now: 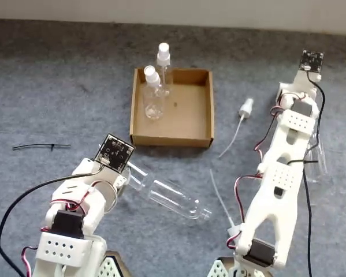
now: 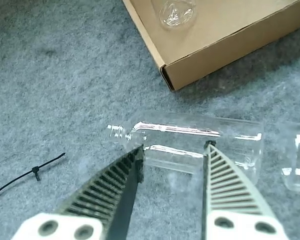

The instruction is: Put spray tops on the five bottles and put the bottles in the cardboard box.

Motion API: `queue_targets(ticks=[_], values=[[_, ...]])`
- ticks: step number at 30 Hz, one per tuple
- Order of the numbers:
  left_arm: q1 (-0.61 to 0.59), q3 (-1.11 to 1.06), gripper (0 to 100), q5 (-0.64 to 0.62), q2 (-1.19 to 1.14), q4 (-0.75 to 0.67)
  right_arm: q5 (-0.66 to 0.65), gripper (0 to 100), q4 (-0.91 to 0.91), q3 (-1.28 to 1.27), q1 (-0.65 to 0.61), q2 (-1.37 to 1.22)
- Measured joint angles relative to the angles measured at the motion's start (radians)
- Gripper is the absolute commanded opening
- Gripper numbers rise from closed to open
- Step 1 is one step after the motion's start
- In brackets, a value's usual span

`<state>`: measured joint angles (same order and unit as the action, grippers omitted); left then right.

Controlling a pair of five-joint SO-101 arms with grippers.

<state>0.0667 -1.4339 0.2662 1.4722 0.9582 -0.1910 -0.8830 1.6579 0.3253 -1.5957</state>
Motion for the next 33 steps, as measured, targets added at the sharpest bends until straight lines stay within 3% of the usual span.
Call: queue_targets(ticks=[14, 20, 27, 33], values=[[0.000, 0.000, 18, 0.000, 0.000, 0.000, -0.086, 0.5, -0.799, 0.006, -0.046, 0.313], [0.000, 0.000, 18, 0.000, 0.000, 0.000, -0.091, 0.5, -0.870, -0.060, -0.063, 0.506], [0.000, 0.003, 18, 0.000, -0.002, 0.002, -0.130, 0.5, -0.873, -0.732, -0.072, 0.951], [-0.006, 0.063, 19, 0.000, -0.002, 0.071, -0.184, 0.5, -0.845, -1.339, -0.155, 1.444]])
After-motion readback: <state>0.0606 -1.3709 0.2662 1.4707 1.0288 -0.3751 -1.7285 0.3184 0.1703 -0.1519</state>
